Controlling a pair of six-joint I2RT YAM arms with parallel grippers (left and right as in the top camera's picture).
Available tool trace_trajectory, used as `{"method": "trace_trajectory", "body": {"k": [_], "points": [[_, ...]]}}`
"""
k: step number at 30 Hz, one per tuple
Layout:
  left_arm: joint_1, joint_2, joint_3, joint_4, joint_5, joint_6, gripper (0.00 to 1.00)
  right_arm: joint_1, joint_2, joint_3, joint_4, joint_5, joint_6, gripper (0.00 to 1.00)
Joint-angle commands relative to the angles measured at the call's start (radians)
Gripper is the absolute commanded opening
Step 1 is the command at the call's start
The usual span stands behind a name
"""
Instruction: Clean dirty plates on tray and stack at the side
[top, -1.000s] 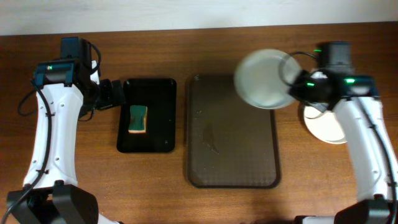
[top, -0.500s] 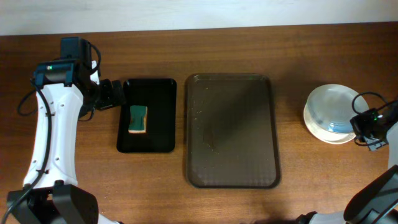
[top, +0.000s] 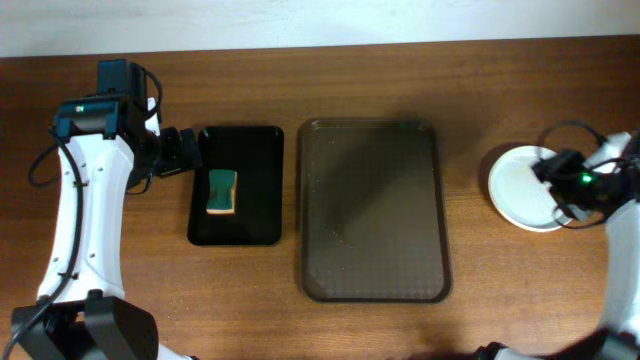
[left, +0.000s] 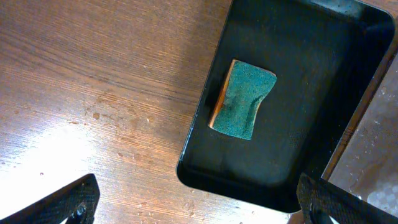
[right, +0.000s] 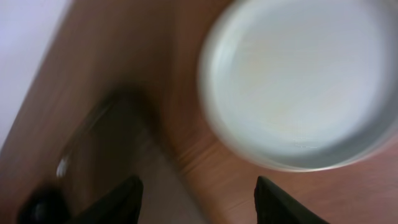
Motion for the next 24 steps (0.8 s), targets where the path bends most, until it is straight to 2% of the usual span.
{"method": "trace_trajectory", "body": {"k": [1,7,9,10,11,12,18,22,24], "points": [[0.004,0.002,0.002,-0.002,-0.007,0.016,1.00,0.164,-0.090,0.010,-0.023,-0.053,-0.143,0.59],[0.004,0.002,0.002,-0.002,-0.007,0.016,1.00,0.460,-0.092,0.010,-0.021,-0.045,-0.248,0.59],[0.004,0.002,0.002,-0.002,-0.007,0.016,1.00,0.535,-0.104,0.016,-0.016,-0.040,-0.260,0.64],[0.004,0.002,0.002,-0.002,-0.007,0.016,1.00,0.575,-0.121,0.024,-0.017,-0.037,-0.280,0.70],[0.004,0.002,0.002,-0.002,-0.007,0.016,1.00,0.596,-0.137,0.028,-0.018,-0.027,-0.281,0.86],[0.004,0.002,0.002,-0.002,-0.007,0.016,1.00,0.626,-0.168,0.032,-0.018,0.006,-0.281,0.98],[0.004,0.002,0.002,-0.002,-0.007,0.016,1.00,0.671,-0.252,0.034,-0.046,0.032,-0.280,0.98],[0.004,0.002,0.001,-0.002,-0.007,0.016,1.00,0.644,-0.271,0.044,-0.186,0.096,-0.294,0.98],[0.004,0.002,0.002,-0.002,-0.007,0.016,1.00,0.608,-0.331,0.065,-0.216,0.098,-0.365,0.99]]}}
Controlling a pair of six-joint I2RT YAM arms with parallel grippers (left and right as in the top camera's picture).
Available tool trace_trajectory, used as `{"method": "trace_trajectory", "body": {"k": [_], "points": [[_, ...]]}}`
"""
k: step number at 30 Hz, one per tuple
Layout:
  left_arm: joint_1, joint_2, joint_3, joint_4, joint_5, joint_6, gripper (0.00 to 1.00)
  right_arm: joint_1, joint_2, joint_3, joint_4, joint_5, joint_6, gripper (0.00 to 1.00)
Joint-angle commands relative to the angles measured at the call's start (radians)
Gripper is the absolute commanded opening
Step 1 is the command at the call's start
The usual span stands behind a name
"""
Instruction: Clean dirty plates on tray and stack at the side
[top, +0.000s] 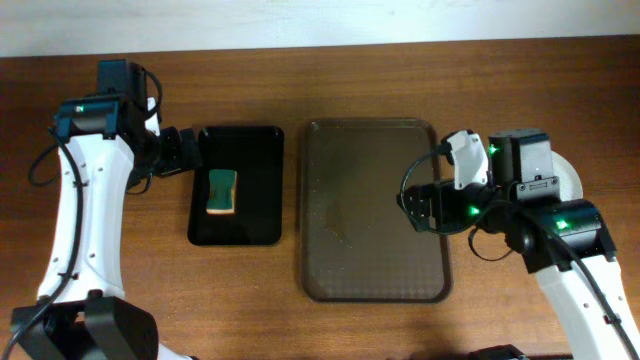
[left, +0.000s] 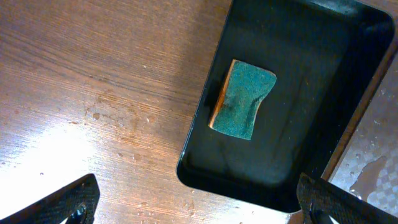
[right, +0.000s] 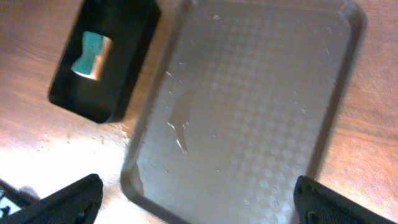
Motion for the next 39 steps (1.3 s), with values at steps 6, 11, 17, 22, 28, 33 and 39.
{"method": "trace_trajectory", "body": {"k": [6,11,17,22,28,33,39], "points": [[0.004,0.002,0.002,-0.002,-0.007,0.016,1.00,-0.065,-0.439,-0.006,0.039,0.346,-0.143,0.98],[0.004,0.002,0.002,-0.002,-0.007,0.016,1.00,-0.093,-0.743,-0.420,0.425,0.361,-0.152,0.98],[0.004,0.002,0.002,-0.002,-0.007,0.016,1.00,-0.111,-1.087,-0.897,0.598,0.337,-0.152,0.98],[0.004,0.002,0.001,-0.001,-0.007,0.016,1.00,-0.111,-1.137,-1.047,0.774,0.335,-0.152,0.98],[0.004,0.002,0.002,-0.002,-0.007,0.016,1.00,-0.110,-1.137,-1.173,0.999,0.332,-0.152,0.98],[0.004,0.002,0.001,-0.002,-0.007,0.016,1.00,-0.110,-1.137,-1.173,0.940,0.332,-0.152,0.98],[0.004,0.002,0.002,-0.002,-0.007,0.016,1.00,-0.110,-1.133,-1.173,0.923,0.332,-0.152,0.98]]}}
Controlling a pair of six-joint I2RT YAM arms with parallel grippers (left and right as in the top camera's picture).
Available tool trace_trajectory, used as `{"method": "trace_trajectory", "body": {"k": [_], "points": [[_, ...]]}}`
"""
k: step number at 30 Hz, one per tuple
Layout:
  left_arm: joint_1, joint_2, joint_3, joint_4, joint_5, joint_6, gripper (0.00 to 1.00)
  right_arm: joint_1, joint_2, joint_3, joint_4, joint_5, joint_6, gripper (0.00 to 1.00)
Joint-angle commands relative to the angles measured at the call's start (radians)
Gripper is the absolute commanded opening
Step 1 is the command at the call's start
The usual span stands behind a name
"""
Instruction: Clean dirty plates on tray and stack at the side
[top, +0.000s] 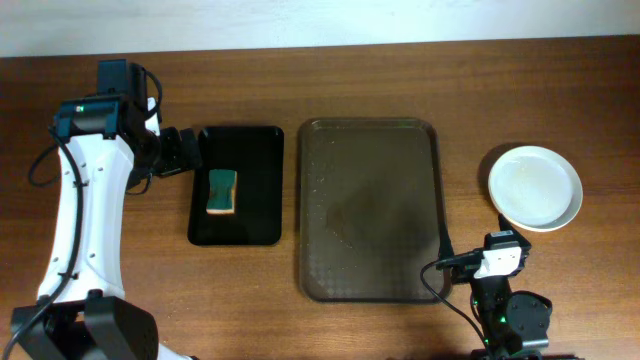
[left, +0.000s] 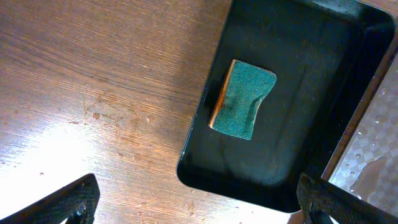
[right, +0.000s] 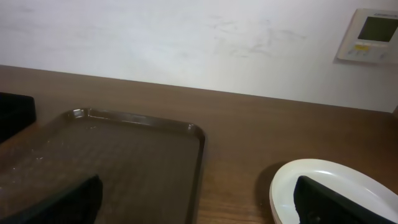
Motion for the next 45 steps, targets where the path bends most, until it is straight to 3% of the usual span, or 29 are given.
{"method": "trace_trajectory", "body": {"k": [1,10,15,20,23,35,45], "points": [[0.004,0.002,0.002,-0.002,-0.006,0.016,1.00,-0.005,-0.005,-0.007,-0.002,-0.003,-0.007,0.98],[0.003,-0.013,0.001,-0.002,-0.006,0.016,1.00,-0.005,-0.005,-0.007,-0.002,-0.003,-0.007,0.99],[-0.048,-0.174,0.000,-0.018,-0.032,0.016,1.00,-0.005,-0.005,-0.007,-0.002,-0.003,-0.007,0.98],[-0.053,-0.413,-0.068,0.202,-0.045,0.016,1.00,-0.005,-0.005,-0.007,-0.002,-0.003,-0.007,0.98],[-0.053,-0.585,-0.215,0.351,-0.047,0.016,1.00,-0.005,-0.005,-0.007,-0.002,-0.003,-0.007,0.98],[-0.053,-1.311,-1.106,1.067,-0.014,0.016,1.00,-0.005,-0.005,-0.007,-0.002,-0.003,-0.007,0.98],[-0.055,-1.704,-1.581,1.405,-0.031,0.020,1.00,-0.005,-0.005,-0.007,-0.002,-0.003,-0.007,0.98]]}}
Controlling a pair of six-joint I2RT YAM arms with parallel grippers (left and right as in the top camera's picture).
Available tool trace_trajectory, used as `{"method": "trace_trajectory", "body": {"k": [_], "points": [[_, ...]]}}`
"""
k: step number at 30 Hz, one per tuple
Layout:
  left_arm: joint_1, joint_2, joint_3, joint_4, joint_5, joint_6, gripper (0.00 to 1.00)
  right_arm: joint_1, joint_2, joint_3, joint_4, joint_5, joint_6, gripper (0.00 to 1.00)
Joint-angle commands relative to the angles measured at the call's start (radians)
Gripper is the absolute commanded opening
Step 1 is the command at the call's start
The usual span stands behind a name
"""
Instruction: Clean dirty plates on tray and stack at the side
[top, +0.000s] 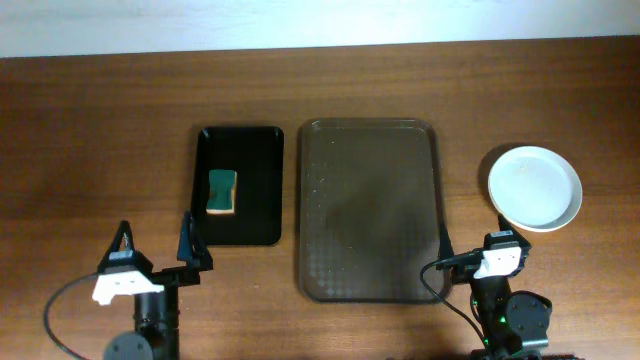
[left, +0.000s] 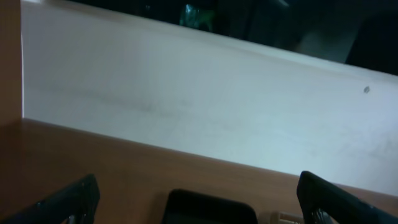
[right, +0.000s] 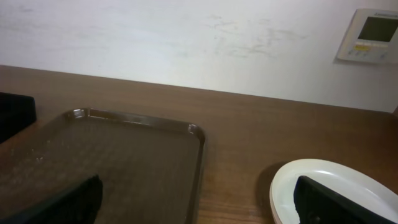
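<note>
The brown tray (top: 370, 210) lies mid-table, bare but for water drops; its far corner shows in the right wrist view (right: 137, 155). A white plate (top: 535, 188) sits on the table right of it, also seen low in the right wrist view (right: 323, 186). A green sponge (top: 222, 191) lies in a small black tray (top: 240, 140). My left gripper (top: 156, 248) is folded back at the near edge, open and holding nothing (left: 199, 208). My right gripper (top: 474, 252) rests at the near edge between tray and plate, open and holding nothing (right: 199, 208).
A pale wall (right: 186, 43) runs behind the table's far edge, with a small control panel (right: 373, 34) on it. The black tray's near end (left: 211, 208) shows dimly in the left wrist view.
My left arm, which stood stretched out beside the black tray's left edge, is now folded at the near table edge, its camera facing the wall. The right arm, plate and sponge are unchanged.
My right gripper was open at the white plate on the right, the left one open beside the black tray. Then the right arm was over the brown tray's right side. Then it was folded at the near edge, and now the left arm is too.
</note>
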Motion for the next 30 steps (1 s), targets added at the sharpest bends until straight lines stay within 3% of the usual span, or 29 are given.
{"method": "trace_trajectory", "body": {"k": [1,3,13,30], "points": [[-0.003,-0.074,-0.141,0.109,-0.002,0.020,1.00,-0.005,-0.005,-0.007,-0.001,-0.002,-0.006,0.98],[-0.004,-0.074,-0.208,0.177,-0.012,0.020,1.00,-0.005,-0.005,-0.007,-0.001,-0.003,-0.006,0.98],[-0.004,-0.074,-0.213,-0.082,-0.023,0.020,1.00,-0.005,-0.005,-0.007,-0.001,-0.003,-0.006,0.98],[-0.004,-0.074,-0.212,-0.089,-0.019,0.020,1.00,-0.005,-0.005,-0.007,-0.001,-0.002,-0.006,0.98]]}}
